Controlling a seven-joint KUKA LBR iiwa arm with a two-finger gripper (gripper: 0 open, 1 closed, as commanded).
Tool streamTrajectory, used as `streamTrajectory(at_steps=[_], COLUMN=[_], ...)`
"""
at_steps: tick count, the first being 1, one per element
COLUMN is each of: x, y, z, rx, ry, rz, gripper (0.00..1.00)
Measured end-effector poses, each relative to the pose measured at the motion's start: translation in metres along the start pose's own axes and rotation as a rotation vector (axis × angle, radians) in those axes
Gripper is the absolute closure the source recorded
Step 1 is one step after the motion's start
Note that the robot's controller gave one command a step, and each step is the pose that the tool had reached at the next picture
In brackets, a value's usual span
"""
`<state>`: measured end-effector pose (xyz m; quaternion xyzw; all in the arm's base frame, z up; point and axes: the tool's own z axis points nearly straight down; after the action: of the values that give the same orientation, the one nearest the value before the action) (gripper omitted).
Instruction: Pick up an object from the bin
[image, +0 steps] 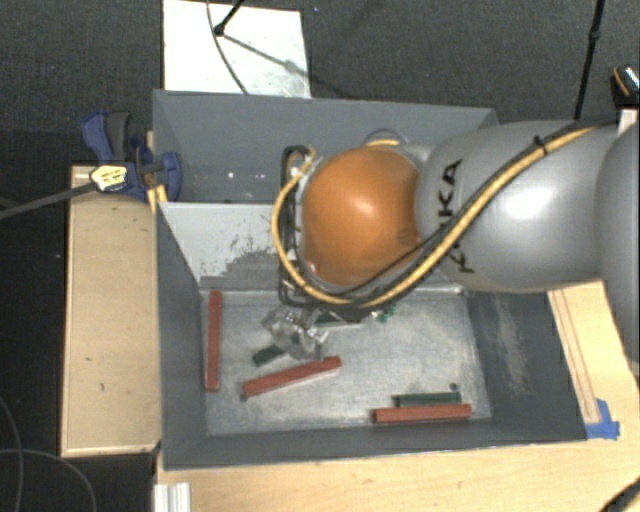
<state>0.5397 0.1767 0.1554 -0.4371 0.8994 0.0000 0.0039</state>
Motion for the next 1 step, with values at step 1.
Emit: streamTrajectory(at_steps=[1], x=[0.0009], y=[0.0009], z=[0.0017], rx=[-0.004], ry=[0.004], rz=[0.006], gripper=[0.0])
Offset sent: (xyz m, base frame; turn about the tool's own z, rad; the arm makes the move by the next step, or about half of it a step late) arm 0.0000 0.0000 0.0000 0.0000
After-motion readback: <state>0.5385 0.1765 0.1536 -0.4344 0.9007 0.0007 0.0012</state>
